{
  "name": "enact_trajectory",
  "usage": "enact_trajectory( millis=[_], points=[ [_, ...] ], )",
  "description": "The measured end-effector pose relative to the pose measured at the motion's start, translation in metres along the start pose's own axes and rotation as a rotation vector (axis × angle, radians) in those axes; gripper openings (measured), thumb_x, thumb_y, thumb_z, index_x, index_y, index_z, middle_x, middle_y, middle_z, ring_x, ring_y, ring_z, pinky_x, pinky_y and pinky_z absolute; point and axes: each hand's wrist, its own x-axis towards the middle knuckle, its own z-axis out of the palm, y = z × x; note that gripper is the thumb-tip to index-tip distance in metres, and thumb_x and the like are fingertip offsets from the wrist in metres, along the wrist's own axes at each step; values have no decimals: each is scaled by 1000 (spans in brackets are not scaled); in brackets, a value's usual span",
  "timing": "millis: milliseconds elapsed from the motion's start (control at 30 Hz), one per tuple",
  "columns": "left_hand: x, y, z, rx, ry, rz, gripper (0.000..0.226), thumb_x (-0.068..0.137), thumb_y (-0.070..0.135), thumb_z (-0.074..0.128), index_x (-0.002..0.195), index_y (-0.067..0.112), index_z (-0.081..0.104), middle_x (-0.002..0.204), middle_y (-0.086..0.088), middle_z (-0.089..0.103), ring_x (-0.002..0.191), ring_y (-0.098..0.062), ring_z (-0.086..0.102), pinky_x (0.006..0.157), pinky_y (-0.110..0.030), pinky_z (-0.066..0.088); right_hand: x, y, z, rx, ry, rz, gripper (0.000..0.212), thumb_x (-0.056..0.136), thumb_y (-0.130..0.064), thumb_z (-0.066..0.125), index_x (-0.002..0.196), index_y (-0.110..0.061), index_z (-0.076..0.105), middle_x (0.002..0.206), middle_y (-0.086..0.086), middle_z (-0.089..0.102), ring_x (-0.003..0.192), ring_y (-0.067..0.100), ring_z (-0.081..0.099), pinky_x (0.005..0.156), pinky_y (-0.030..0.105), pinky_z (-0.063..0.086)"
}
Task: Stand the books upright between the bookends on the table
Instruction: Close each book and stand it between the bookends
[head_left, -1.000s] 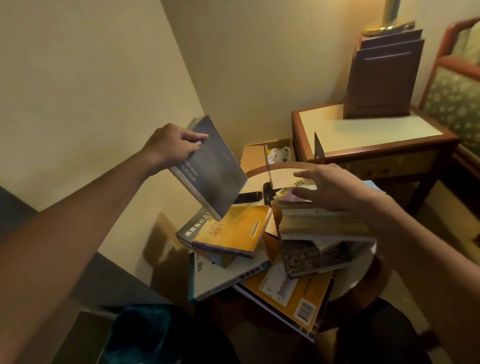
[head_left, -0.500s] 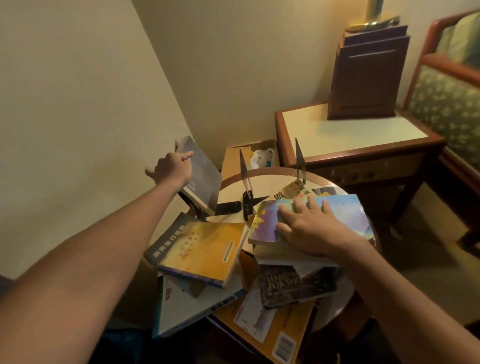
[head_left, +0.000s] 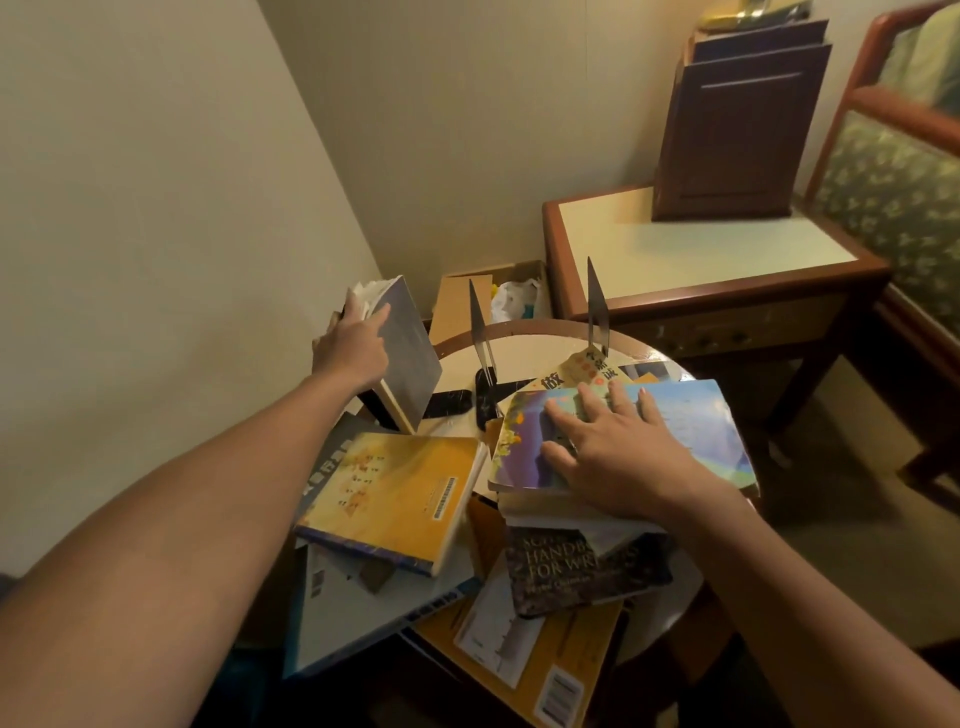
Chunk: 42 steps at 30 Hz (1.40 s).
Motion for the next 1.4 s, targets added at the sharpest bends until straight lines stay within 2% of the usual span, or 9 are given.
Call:
enact_trajectory(
  millis=[133, 367, 467, 733, 933, 1033, 1167, 1300, 1400],
  points=[
    [-3, -5, 0, -8, -3, 38, 60, 102, 23, 46, 158, 33, 27, 168, -7, 1, 147, -32, 24, 113, -57, 28, 0, -1, -1, -1, -3, 6, 64, 102, -59, 19, 159, -33, 7, 167, 12, -4, 152, 37, -10, 121, 58, -5],
    [-16, -9, 7, 108, 85, 155, 74, 99, 37, 55, 161, 31, 13, 169, -9, 2, 155, -35, 1, 121, -61, 8, 4, -2, 0, -5, -8, 9, 67, 101, -62, 20, 159, -33, 7, 167, 12, -3, 152, 38, -9, 121, 58, -6],
    [-19, -8, 7, 148, 91, 176, 79, 99, 44, 54, 161, 26, 10, 169, -9, 5, 155, -34, 1, 121, -60, 8, 6, -2, 0, -13, -10, 12, 67, 100, -64, 20, 159, -33, 7, 167, 11, -2, 152, 38, -8, 121, 58, -5],
    [-31, -10, 5, 109, 97, 168, 81, 98, 45, 54, 161, 18, 12, 169, -6, 8, 155, -31, 7, 121, -59, 13, 9, -2, 1, -34, -19, 11, 69, 99, -64, 21, 159, -32, 7, 167, 12, -1, 152, 38, -8, 121, 58, -4],
    [-45, -7, -1, 104, 122, 190, 81, 98, 47, 53, 161, 17, 12, 169, -7, 8, 155, -31, 7, 121, -61, 8, 6, -3, -2, -10, -1, 30, 69, 99, -64, 21, 159, -33, 7, 167, 12, 0, 152, 38, -6, 121, 57, -2],
    [-62, 8, -7, 55, 180, 263, 79, 97, 47, 54, 160, 18, 16, 168, -5, 11, 155, -30, 7, 121, -61, 4, -3, -1, -7, 8, 11, 44, 68, 100, -64, 22, 159, -34, 9, 168, 10, 0, 153, 37, -6, 122, 57, -1],
    [-101, 43, -23, -145, 242, 421, 72, 95, 44, 57, 157, 17, 31, 164, -6, 27, 154, -31, 14, 122, -59, 6, -25, 3, -15, 8, 34, 83, 69, 100, -65, 22, 159, -32, 11, 168, 8, 3, 153, 36, -3, 123, 56, 0],
    [-148, 80, -39, -304, 131, 562, 69, 94, 49, 41, 156, 20, 31, 162, -1, 31, 154, -25, 17, 124, -55, 9, -55, 11, -20, 23, 74, 116, 70, 99, -66, 22, 159, -31, 13, 167, 9, 7, 153, 35, 1, 123, 56, 1],
    [-180, 100, -43, -360, 25, 670, 68, 95, 49, 38, 157, 21, 30, 161, -2, 34, 152, -23, 22, 123, -52, 14, -78, 20, -13, 2, 140, 127, 70, 98, -67, 21, 158, -31, 16, 167, 9, 11, 153, 36, 5, 121, 59, -1]
  ],
)
